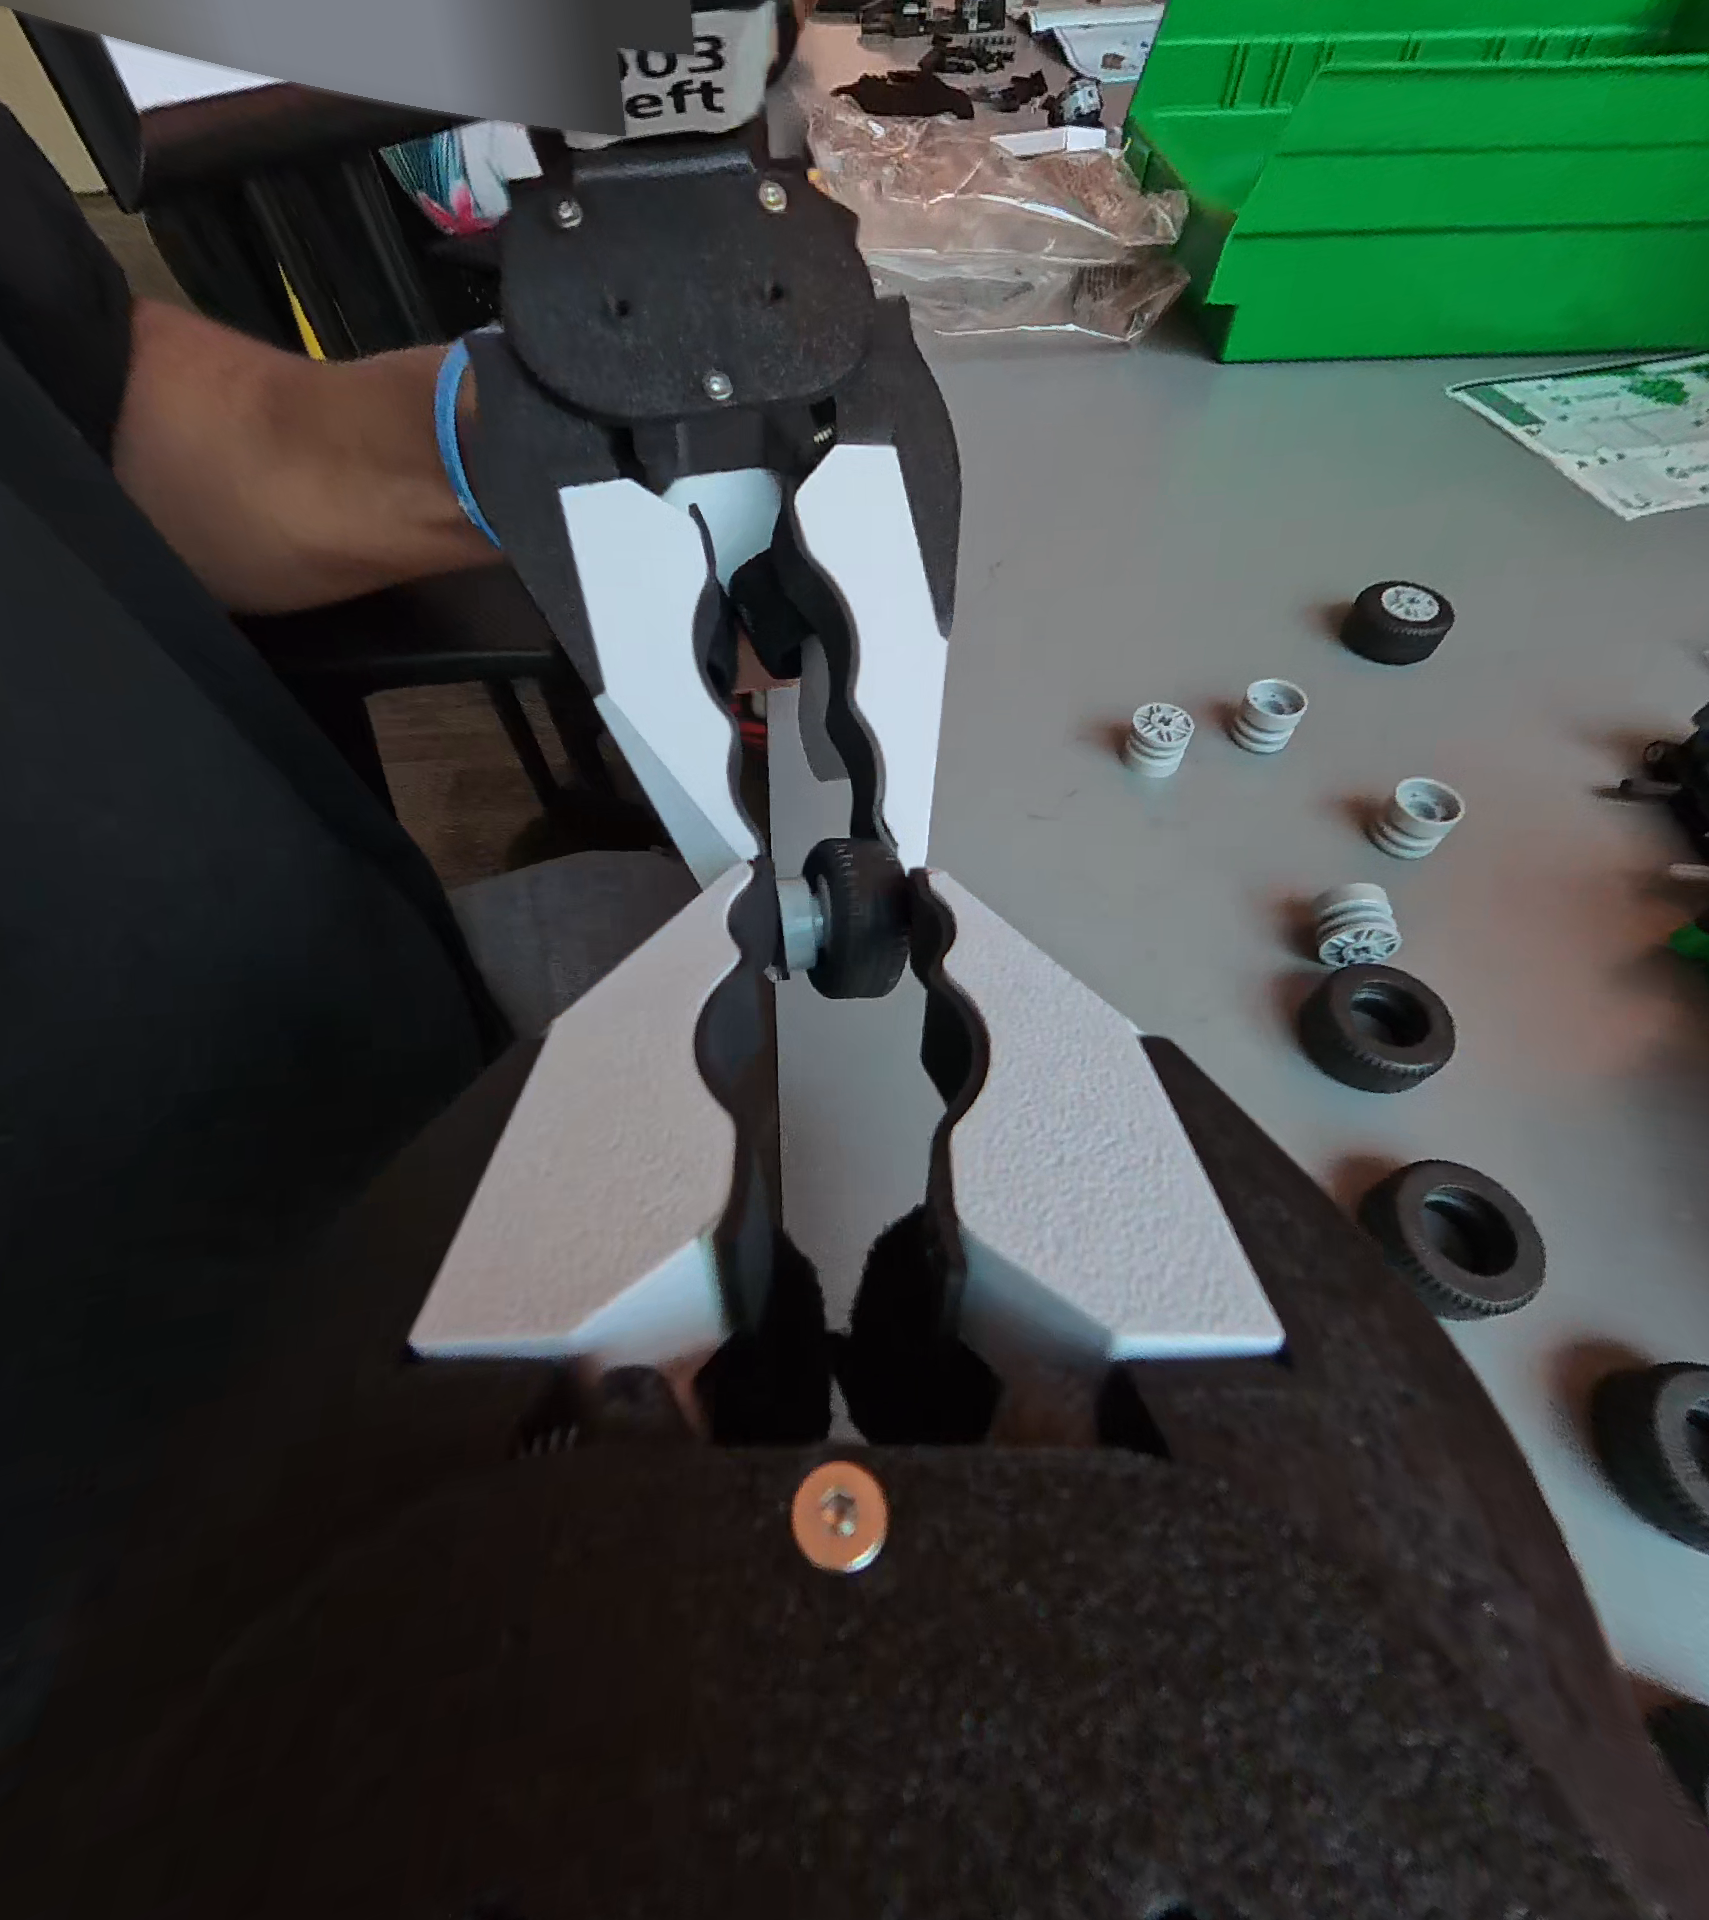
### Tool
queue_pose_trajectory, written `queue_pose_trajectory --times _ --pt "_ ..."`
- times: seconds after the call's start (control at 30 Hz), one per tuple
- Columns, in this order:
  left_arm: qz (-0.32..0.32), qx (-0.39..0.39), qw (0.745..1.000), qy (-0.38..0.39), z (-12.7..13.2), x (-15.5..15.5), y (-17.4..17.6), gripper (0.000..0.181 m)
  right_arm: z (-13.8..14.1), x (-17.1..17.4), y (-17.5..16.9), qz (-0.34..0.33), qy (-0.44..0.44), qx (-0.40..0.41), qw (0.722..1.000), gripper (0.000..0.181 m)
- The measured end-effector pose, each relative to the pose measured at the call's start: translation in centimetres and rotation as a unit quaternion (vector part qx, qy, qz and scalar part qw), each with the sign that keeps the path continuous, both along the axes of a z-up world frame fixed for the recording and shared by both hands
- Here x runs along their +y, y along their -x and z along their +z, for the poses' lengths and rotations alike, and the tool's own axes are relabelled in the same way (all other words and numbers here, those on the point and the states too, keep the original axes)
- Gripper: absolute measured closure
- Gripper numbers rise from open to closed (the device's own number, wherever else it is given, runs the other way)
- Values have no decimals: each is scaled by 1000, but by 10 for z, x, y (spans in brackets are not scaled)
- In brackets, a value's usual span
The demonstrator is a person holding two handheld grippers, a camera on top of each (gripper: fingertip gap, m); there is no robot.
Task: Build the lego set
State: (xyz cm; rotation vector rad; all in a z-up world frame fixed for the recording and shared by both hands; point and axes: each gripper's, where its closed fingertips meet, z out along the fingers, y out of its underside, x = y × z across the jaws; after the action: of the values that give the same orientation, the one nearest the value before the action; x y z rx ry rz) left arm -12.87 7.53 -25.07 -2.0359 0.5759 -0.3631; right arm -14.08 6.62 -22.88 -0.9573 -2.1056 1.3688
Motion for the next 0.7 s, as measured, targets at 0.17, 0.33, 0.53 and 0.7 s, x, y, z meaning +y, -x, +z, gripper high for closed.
queue_pose_trajectory --times 0.17,0.33,0.53,0.7 --pt "11 -61 998 19 1 2 -2 163 0 3 0 -3 -20 8 1000 159" --pt "24 -88 995 35 0 5 -3 164 -2 7 -1 -15 -28 7 999 160" --pt "27 -118 990 68 -8 6 -3 165 -8 10 1 -32 -49 12 998 161" --pt "47 -144 985 78 -7 11 2 166 -7 17 7 -63 -82 21 994 162"
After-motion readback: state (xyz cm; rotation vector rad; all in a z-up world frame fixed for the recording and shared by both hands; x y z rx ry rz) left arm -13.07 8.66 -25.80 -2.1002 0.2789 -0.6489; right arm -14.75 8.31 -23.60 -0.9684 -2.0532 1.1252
